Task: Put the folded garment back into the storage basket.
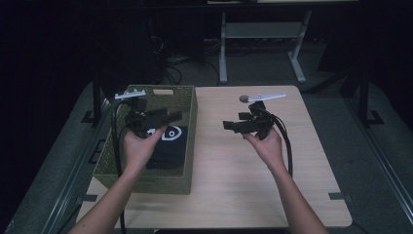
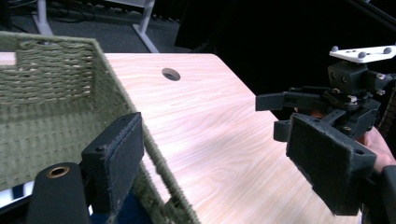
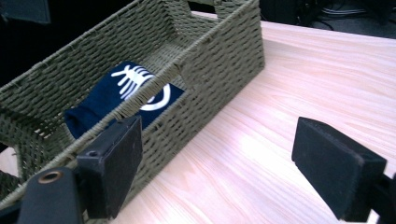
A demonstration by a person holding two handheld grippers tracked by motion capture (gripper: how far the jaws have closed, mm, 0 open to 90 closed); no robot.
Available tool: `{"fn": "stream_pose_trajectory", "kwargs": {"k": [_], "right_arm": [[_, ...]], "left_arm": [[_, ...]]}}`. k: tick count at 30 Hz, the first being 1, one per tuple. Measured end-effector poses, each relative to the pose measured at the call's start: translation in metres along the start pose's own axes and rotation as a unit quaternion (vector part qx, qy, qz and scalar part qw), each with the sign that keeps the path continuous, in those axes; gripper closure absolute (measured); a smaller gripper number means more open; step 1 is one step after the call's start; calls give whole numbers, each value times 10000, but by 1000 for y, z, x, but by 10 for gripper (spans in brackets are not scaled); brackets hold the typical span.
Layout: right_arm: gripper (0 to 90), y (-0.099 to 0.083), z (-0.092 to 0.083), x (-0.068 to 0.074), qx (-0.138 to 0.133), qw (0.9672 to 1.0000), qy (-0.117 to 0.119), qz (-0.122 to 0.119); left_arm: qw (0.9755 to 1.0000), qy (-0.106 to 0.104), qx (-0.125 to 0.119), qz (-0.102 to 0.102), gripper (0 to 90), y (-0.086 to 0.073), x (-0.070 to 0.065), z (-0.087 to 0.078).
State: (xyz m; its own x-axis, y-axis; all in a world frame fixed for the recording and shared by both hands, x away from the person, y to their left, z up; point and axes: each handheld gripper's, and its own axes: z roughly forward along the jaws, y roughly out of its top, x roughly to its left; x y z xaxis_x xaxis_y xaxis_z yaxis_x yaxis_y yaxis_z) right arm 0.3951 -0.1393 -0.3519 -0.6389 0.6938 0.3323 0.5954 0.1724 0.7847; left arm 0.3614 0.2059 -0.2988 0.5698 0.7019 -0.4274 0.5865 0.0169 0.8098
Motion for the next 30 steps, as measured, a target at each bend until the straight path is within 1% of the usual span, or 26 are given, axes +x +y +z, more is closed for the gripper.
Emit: {"fn": "stream_pose_trajectory", "kwargs": {"k": [6, 8, 9, 14, 16, 17, 22, 27, 30], "right_arm": [[159, -4, -11, -9, -63, 10000, -55, 37], [159, -5, -12, -11, -70, 9999, -69, 37], [159, -7, -15, -14, -68, 9999, -84, 51], [159, -11, -21, -20, -56, 9998, -150, 89], [159, -12, -24, -23, -75, 9998, -155, 71], [159, -13, -26, -25, -83, 9998, -167, 85], [159, -16, -33, -31, -58, 9996, -241, 107], [159, -18, -41, -35, -106, 9994, -294, 121], [159, -21, -44, -38, -105, 9993, -329, 141]], "left_arm": [[10000, -83, 37, 27, 185, 1, -8, 9], [10000, -81, 39, 38, 185, 1, -9, 10], [10000, -60, 21, 55, 185, 2, -12, 12], [9999, -101, 27, 80, 186, 3, -17, 19], [9999, -108, 33, 85, 186, 3, -17, 20], [9999, -128, 64, 88, 185, 3, -19, 23], [9997, -192, 90, 108, 185, 3, -26, 31], [9995, -253, 111, 155, 186, 4, -32, 38], [9994, -293, 132, 125, 186, 4, -36, 43]]}}
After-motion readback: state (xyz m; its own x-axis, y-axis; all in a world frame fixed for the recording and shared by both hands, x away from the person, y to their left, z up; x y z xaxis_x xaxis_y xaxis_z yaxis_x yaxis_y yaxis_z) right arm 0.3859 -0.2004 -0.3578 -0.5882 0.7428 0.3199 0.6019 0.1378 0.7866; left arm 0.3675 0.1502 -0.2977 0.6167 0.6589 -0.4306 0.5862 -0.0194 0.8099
